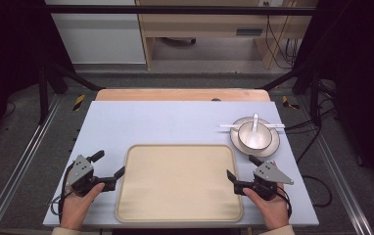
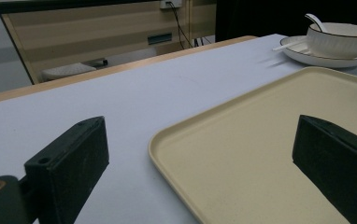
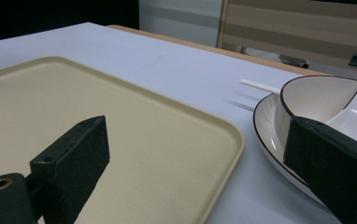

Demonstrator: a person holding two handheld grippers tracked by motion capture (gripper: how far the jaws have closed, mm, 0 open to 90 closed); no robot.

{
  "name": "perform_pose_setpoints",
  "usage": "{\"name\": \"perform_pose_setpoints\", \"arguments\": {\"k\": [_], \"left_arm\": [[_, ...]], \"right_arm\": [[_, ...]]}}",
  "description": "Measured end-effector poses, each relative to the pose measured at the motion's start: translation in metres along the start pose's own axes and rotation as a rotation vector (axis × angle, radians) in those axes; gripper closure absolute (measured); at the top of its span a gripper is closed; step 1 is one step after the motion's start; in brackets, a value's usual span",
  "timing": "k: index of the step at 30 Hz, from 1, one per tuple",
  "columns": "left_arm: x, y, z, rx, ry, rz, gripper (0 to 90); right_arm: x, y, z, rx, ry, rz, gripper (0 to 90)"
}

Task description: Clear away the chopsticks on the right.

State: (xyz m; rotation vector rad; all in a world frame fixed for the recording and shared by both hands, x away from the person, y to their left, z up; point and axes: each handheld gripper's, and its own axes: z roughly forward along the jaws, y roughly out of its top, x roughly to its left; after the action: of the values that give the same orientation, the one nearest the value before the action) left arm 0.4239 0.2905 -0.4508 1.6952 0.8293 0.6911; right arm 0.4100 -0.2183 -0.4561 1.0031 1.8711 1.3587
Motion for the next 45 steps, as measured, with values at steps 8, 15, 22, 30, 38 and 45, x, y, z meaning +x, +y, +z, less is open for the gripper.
{"name": "perform_pose_setpoints", "arguments": {"k": [8,15,22,30,38,45], "left_arm": [[0.009,0.005,-0.006,0.021,0.014,0.011,3.5],[0.012,0.003,-0.027,-0.004,0.011,0.003,3.6],[0.018,-0.009,-0.041,-0.010,0.091,-0.014,4.3],[0.020,-0.011,-0.043,-0.003,0.143,-0.034,4.7],[0.020,-0.015,-0.034,0.019,0.109,-0.037,4.7],[0.023,-0.016,-0.033,0.025,0.109,-0.040,4.9]], "right_arm": [[0.003,0.010,-0.014,0.001,-0.033,-0.043,17.6],[-0.027,0.052,-0.041,0.019,-0.155,-0.116,38.1],[-0.112,0.086,-0.050,0.089,-0.210,-0.040,64.9],[-0.169,0.068,-0.019,0.178,-0.238,0.058,89.9],[-0.213,0.049,0.037,0.291,-0.257,0.145,90.0],[-0.230,0.043,0.074,0.357,-0.265,0.160,90.0]]}}
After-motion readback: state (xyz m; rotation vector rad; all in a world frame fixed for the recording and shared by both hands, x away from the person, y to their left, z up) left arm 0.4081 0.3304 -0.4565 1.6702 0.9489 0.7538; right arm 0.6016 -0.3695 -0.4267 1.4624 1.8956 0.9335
